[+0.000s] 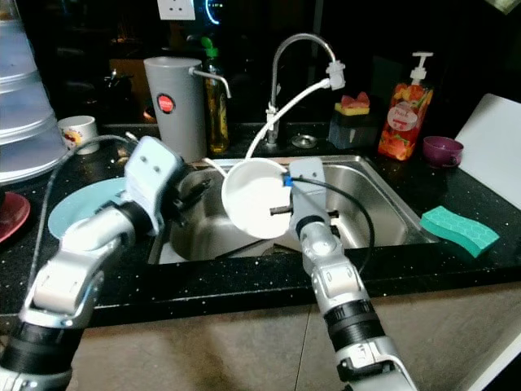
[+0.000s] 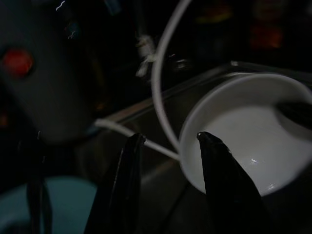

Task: Kitchen organization

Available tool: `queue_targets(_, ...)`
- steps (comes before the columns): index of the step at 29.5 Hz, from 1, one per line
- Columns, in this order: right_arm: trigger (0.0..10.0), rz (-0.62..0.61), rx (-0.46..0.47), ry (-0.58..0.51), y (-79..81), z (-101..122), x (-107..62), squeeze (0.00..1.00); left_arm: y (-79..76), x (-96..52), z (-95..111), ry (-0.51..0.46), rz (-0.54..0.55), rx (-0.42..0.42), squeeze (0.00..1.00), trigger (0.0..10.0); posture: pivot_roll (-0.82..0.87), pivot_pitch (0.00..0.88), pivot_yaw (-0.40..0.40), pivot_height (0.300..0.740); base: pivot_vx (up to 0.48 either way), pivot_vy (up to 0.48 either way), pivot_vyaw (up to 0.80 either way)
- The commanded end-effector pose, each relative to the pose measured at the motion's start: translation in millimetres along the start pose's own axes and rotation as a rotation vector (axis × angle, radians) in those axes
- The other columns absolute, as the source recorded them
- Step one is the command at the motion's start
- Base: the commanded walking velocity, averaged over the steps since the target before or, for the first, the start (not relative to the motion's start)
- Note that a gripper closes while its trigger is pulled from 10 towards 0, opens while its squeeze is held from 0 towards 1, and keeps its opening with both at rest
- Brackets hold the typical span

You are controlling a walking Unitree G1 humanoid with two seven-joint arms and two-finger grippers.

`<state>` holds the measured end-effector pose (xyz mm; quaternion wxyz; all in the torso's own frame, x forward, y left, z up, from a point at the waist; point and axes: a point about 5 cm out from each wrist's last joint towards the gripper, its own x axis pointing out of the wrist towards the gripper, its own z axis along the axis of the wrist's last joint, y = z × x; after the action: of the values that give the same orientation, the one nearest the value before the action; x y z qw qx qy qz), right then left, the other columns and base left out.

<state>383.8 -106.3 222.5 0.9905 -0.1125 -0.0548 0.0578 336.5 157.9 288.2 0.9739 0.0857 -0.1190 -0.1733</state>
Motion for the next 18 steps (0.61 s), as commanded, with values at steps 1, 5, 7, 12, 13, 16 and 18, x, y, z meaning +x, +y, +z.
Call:
queue_targets(1, 10.0, 0.005, -0.051, 0.0, 0.0, -5.4, -0.1, 0.62, 5.2, 0.0, -7.9, 0.065, 0.033, -0.08, 0.0, 10.0, 0.11, 0.067, -0.047, 0.74, 0.0, 0.0, 0.0)
queue_targets(5, 10.0, 0.053, -0.128, 0.002, 7.6, -10.2, -0.7, 1.0, 22.8, -0.2, -27.2, 0.266, 0.196, -0.176, 0.0, 10.0, 0.11, 0.067, -0.047, 0.74, 0.0, 0.0, 0.0)
queue_targets(7, 10.0, 0.059, -0.132, -0.001, 8.7, -10.1, -1.0, 1.0, 25.9, -0.6, -30.2, 0.286, 0.223, -0.184, 0.0, 10.0, 0.11, 0.067, -0.047, 0.74, 0.0, 0.0, 0.0)
queue_targets(12, 10.0, 0.013, -0.037, -0.151, -0.3, 18.3, -4.8, 1.0, 34.2, -2.7, -35.6, 0.389, 0.337, -0.244, 0.0, 10.0, 0.1, 0.062, -0.041, 0.74, 0.0, 0.0, 0.0)
queue_targets(13, 10.0, 0.008, -0.011, -0.179, -2.1, 23.6, -6.2, 1.0, 34.9, -3.0, -35.5, 0.4, 0.349, -0.247, 0.0, 10.0, 0.1, 0.062, -0.041, 0.74, 0.0, 0.0, 0.0)
queue_targets(16, 10.0, 0.013, 0.076, -0.274, -6.1, 44.2, -14.9, 0.0, 36.6, -2.4, -30.6, 0.393, 0.331, -0.235, 0.0, 10.0, 0.1, 0.061, -0.04, 0.74, 0.0, 0.0, 0.0)
queue_targets(18, 10.0, 0.016, 0.107, -0.306, -7.5, 51.7, -19.6, 0.0, 38.7, -2.0, -27.9, 0.388, 0.335, -0.234, 0.0, 10.0, 0.1, 0.06, -0.037, 0.74, 0.0, 0.0, 0.0)
